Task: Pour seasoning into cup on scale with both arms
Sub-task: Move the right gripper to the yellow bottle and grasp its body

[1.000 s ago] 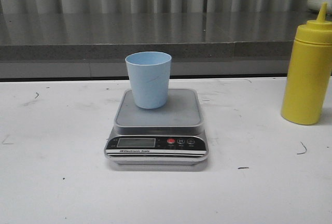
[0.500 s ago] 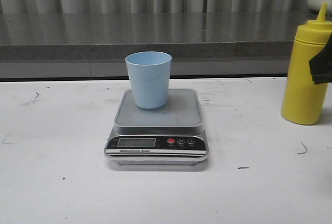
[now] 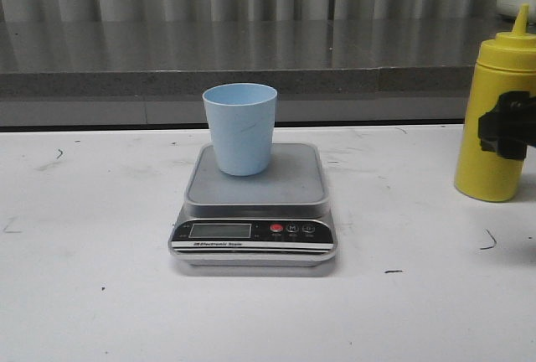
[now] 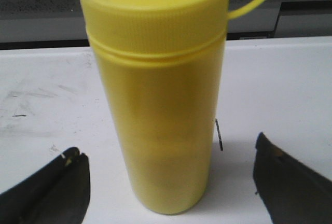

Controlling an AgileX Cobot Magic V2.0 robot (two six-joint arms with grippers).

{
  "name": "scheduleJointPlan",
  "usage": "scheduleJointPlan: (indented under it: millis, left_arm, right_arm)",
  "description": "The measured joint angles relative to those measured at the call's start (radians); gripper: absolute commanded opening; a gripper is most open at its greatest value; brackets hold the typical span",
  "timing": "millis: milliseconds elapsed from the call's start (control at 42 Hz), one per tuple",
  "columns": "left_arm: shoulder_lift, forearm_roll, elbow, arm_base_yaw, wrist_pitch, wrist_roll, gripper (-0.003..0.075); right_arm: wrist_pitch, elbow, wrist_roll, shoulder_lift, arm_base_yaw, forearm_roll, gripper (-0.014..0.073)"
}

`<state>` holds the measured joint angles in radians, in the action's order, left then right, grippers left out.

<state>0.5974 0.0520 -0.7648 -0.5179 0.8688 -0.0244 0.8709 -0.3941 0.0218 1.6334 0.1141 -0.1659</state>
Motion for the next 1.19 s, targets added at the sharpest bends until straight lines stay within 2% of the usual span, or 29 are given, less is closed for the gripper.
scheduleJointPlan:
  millis: [286, 929, 1000, 1119, 1190]
  left_arm:
    - [0.0, 0.0, 0.0, 0.0, 0.0, 0.0, 0.0386]
    - [0.0, 0.0, 0.0, 0.0, 0.0, 0.0, 0.0386]
    - [0.0, 0.0, 0.0, 0.0, 0.0, 0.0, 0.0386]
    - [0.0, 0.0, 0.0, 0.0, 0.0, 0.0, 0.0386]
    - [0.0, 0.0, 0.0, 0.0, 0.0, 0.0, 0.0386]
  right_arm:
    - [0.122, -0.032, 0.0, 0.115, 0.0, -0.002, 0.0655]
    - [0.135, -0.265, 0.0, 0.336, -0.016, -0.033, 0.065]
    - [0.133, -0.276, 0.0, 0.337, -0.016, -0.033, 0.0596]
    - [0.131, -0.28, 0.0, 0.337, -0.016, -0.033, 0.0401]
    - [0.129, -0.28, 0.0, 0.337, -0.016, -0.028, 0.0312]
